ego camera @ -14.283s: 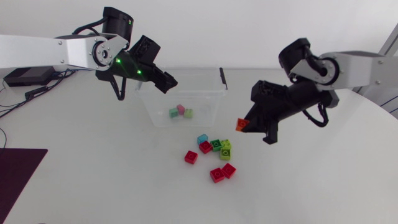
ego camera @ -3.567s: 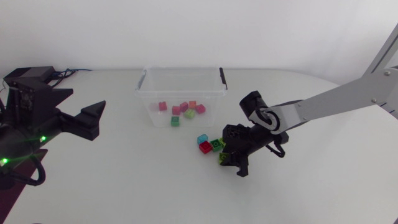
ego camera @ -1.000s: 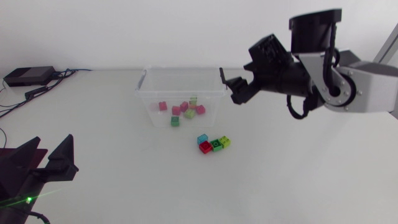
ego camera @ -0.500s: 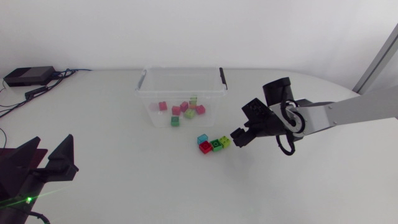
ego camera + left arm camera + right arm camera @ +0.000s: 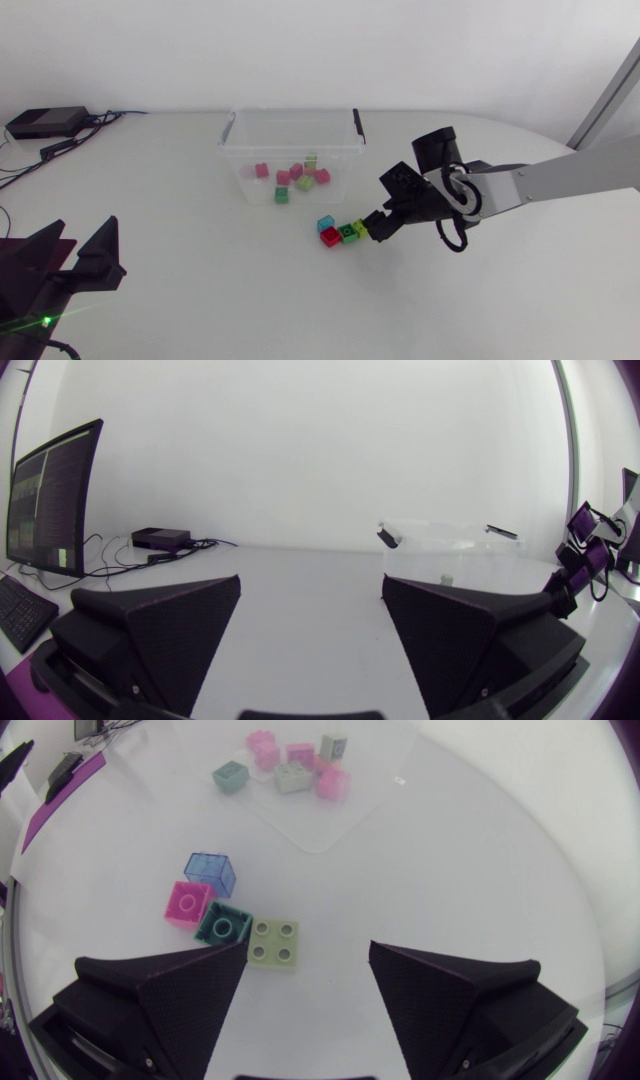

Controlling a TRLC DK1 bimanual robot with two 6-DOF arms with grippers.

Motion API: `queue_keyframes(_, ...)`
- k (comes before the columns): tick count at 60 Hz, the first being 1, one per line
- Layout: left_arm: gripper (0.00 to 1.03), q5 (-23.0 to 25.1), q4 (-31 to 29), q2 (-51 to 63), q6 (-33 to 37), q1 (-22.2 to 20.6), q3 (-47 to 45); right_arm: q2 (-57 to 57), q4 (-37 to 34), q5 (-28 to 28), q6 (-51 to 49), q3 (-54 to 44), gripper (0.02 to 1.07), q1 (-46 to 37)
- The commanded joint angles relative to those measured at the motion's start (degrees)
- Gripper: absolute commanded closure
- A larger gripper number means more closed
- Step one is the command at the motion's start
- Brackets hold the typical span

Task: Pick up the duplo bricks and place them in the container

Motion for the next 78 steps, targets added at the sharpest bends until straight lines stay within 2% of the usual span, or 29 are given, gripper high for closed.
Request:
queue_keyframes(1, 0.04, -0.33, -0.27, -0.58, 0.66, -0.24, -0.78, 1.97, -0.84, 0.10, 1.12, 0.67, 0.18, 0.99)
queue_keyframes(29, 0.04, -0.33, -0.19, -0.67, 0.66, -0.24, -0.78, 6.45, -1.37, 3.09, 1.21, 2.95, 0.20, 3.36)
queue_keyframes(36, 0.04, -0.33, -0.27, -0.58, 0.66, -0.24, -0.78, 8.12, -1.81, 3.44, 1.30, 4.18, 0.37, 3.98)
queue_keyframes(44, 0.04, -0.33, -0.19, -0.58, 0.66, -0.24, -0.78, 9.09, -1.89, 3.79, 1.04, 4.36, 0.72, 3.89)
queue_keyframes(52, 0.04, -0.33, -0.19, -0.58, 0.66, -0.24, -0.78, 5.75, -3.91, 3.62, 0.86, 3.66, 0.78, 2.48)
queue_keyframes(62, 0.04, -0.33, -0.19, -0.58, 0.66, -0.24, -0.78, -3.39, -7.96, 3.79, 0.51, 4.45, 0.78, 1.34)
queue_keyframes(67, 0.04, -0.33, -0.27, -0.67, 0.66, -0.24, -0.78, -8.93, -11.30, 3.53, 0.24, 8.58, 0.78, 0.99)
queue_keyframes(69, 0.04, -0.33, -0.19, -0.58, 0.66, -0.24, -0.78, -10.25, -13.58, 3.27, 0.24, 13.24, 0.78, 1.08)
queue_keyframes(78, 0.04, -0.33, -0.27, -0.67, 0.66, -0.24, -0.78, -6.73, -14.20, 2.56, 0.60, 22.64, 0.78, 3.19)
